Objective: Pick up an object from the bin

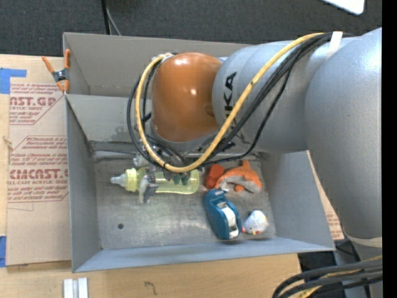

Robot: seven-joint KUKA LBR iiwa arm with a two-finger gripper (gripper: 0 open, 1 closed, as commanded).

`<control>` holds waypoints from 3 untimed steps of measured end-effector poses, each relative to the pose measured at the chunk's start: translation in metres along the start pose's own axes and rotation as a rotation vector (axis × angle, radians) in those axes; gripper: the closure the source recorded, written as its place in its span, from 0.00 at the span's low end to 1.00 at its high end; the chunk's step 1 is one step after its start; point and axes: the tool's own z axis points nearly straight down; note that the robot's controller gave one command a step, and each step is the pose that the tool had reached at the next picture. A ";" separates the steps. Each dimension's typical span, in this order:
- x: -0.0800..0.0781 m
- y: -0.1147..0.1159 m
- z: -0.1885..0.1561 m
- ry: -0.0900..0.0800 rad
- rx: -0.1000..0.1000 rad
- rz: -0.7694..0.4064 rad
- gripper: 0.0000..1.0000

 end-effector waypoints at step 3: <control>-0.003 -0.010 -0.040 -0.009 -0.001 -0.055 0.00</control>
Offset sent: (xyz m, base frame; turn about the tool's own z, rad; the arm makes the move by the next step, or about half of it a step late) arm 0.0061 -0.0278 -0.0121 -0.1551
